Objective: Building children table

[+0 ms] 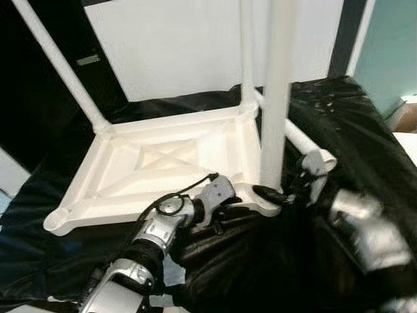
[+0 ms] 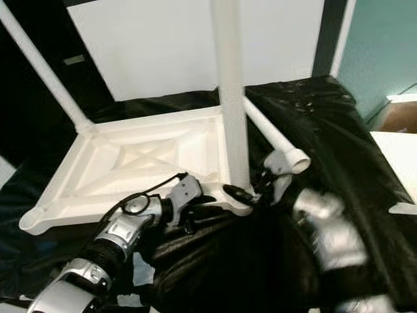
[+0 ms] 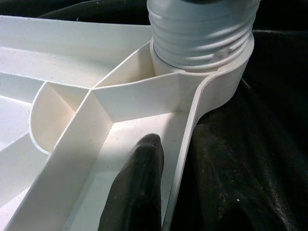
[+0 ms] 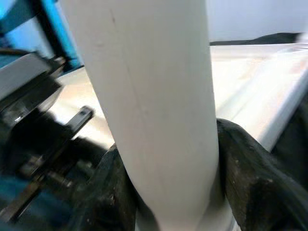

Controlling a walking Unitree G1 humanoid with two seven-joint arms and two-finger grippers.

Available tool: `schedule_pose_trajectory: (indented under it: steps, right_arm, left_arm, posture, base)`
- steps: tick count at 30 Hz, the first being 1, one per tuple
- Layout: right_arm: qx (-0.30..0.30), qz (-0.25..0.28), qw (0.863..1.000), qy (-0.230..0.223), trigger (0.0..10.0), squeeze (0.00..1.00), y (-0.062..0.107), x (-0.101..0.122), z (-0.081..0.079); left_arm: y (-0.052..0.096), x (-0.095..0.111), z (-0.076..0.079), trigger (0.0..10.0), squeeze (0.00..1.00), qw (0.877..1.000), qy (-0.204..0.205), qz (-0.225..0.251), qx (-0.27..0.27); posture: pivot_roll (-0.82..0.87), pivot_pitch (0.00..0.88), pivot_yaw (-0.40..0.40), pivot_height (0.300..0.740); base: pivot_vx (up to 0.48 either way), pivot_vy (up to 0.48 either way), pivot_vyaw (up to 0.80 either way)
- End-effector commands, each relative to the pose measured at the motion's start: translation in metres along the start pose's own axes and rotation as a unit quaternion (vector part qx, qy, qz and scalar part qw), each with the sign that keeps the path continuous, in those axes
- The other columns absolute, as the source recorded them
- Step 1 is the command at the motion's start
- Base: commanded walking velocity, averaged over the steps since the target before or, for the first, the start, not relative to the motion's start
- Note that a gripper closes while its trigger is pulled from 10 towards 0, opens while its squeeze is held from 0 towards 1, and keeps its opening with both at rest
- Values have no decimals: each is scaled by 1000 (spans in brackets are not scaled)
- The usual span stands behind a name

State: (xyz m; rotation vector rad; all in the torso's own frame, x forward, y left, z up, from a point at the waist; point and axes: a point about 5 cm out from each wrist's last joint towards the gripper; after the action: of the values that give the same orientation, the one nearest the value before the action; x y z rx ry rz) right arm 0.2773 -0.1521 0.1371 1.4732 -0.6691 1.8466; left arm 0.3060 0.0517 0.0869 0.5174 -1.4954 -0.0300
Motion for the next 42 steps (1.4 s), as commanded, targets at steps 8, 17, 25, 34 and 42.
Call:
schedule_pose_trajectory:
  steps: [8, 17, 25, 34, 42]
  right_arm:
    - [-194, 1, 980, -36, 0, 0, 8, -9, -2]
    - [-155, -8, 988, -22, 10000, 1000, 2, -10, -3]
    - [56, -1, 995, 89, 10000, 0, -2, 9, 11]
    - [189, -79, 972, 116, 0, 0, 4, 9, 38]
    - [206, -88, 967, 118, 0, 0, 3, 7, 44]
  left_arm:
    - [2, -36, 14, 10000, 0, 997, 59, -45, -1]
    - [-1, -34, 14, 10000, 0, 997, 58, -45, 1]
    - [-1, -37, 16, 10000, 0, 997, 59, -49, 2]
    - [0, -37, 16, 10000, 0, 997, 59, -49, 6]
    - [1, -37, 15, 10000, 0, 997, 59, -49, 7]
  posture:
    - [-77, 0, 115, 740]
    - [-73, 0, 111, 740]
    - [-72, 0, 106, 740]
    - [-60, 0, 104, 740]
    - [-59, 0, 106, 740]
  base:
    - [0, 0, 0]
    - [0, 0, 0]
    - [0, 0, 0]
    - [0, 0, 0]
    - [0, 0, 0]
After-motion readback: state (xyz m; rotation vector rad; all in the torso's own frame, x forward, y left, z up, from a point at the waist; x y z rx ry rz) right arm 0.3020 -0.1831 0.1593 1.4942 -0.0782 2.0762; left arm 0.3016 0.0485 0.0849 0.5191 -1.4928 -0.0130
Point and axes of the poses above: a point about 5 cm out from each wrist's last joint towards the gripper, its own y axis pointing back from the gripper into the wrist, its own x axis along the axis of the wrist's last joint, z = x × y, and after that the axes turned 6 degrees about y, right-handed
